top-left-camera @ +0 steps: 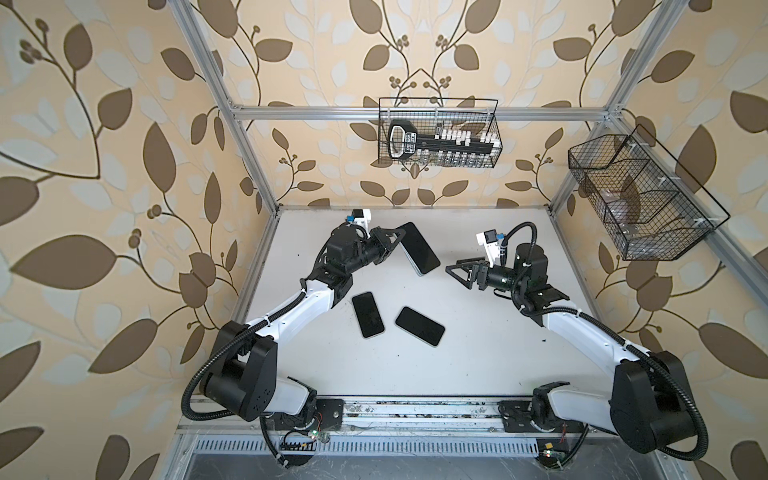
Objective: Take the phone out of the phone case
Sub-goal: 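Open the right gripper and draw it back from the phone, then hold the cased phone in the left gripper while the right gripper hovers nearby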
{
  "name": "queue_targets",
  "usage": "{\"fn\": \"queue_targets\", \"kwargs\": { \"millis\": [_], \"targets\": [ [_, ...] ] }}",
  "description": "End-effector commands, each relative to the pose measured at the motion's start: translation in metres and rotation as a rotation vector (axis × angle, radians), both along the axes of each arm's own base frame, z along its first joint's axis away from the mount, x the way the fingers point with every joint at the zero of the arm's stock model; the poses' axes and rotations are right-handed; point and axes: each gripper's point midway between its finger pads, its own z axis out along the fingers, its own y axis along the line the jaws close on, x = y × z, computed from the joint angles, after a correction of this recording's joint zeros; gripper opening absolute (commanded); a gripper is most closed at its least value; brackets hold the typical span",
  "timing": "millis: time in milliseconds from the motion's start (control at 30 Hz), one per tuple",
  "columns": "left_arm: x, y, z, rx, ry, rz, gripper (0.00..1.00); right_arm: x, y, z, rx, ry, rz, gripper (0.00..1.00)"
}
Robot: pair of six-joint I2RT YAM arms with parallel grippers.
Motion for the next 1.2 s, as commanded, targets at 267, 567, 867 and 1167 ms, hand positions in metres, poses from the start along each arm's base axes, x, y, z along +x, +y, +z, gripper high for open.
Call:
{"fn": "queue_targets", "kwargs": {
  "millis": [267,567,867,1167],
  "targets": [
    [0.006,0.035,0.052,-0.356,-0.142,0.206,0.0,-0.005,-0.002,-0.005,0.197,0.141,-0.1,0.99],
    [0.006,0.01,0.043,-0.435,-0.12,0.133,0.0,-0.006,0.016,0.009,0.285,0.13,-0.047,0.98],
    [0.002,0.002,0.043,-0.443,-0.12,0.114,0.0,0.003,0.023,0.019,0.303,0.117,-0.03,0.97],
    [-0.004,-0.004,0.054,-0.46,-0.132,0.089,0.0,0.012,0.024,0.018,0.311,0.117,-0.031,0.96]
  ]
}}
